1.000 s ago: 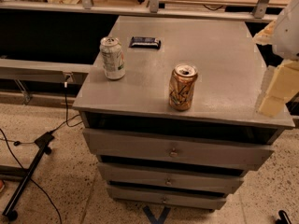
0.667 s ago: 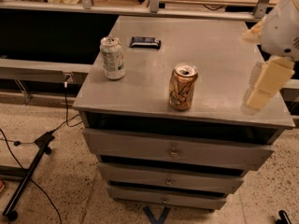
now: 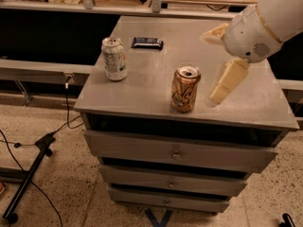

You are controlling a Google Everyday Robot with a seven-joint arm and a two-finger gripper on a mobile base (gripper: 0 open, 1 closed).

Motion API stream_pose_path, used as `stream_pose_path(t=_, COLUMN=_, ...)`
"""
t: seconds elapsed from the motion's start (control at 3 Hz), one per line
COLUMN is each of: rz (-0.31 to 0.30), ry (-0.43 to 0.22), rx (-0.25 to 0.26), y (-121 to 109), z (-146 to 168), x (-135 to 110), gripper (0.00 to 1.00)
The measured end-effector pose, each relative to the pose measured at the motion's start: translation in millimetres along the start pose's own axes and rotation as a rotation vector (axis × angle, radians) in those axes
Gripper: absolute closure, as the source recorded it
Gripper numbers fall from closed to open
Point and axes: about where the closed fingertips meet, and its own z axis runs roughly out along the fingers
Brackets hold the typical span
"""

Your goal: Knock orange can over

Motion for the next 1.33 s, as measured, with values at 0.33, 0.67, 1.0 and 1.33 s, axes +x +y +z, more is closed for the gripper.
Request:
stream_pose_path(t=0.33, rz=-0.020, ry=-0.014, rx=-0.001, y=-1, z=3, x=-4, gripper=0.00)
stream_pose_path(t=0.67, rz=-0.003, ry=-0.102, rx=-0.030, y=-1, z=20, x=-3, gripper=0.00)
stream_pose_path(t=1.0, rz=0.037, ry=-0.258, rx=-0.101, y=-6, z=58, x=1, gripper=0.00)
stream_pose_path(t=1.33, rz=0.087, ry=-0.411, rx=-0.146, y=-13, z=97, x=10, gripper=0.00)
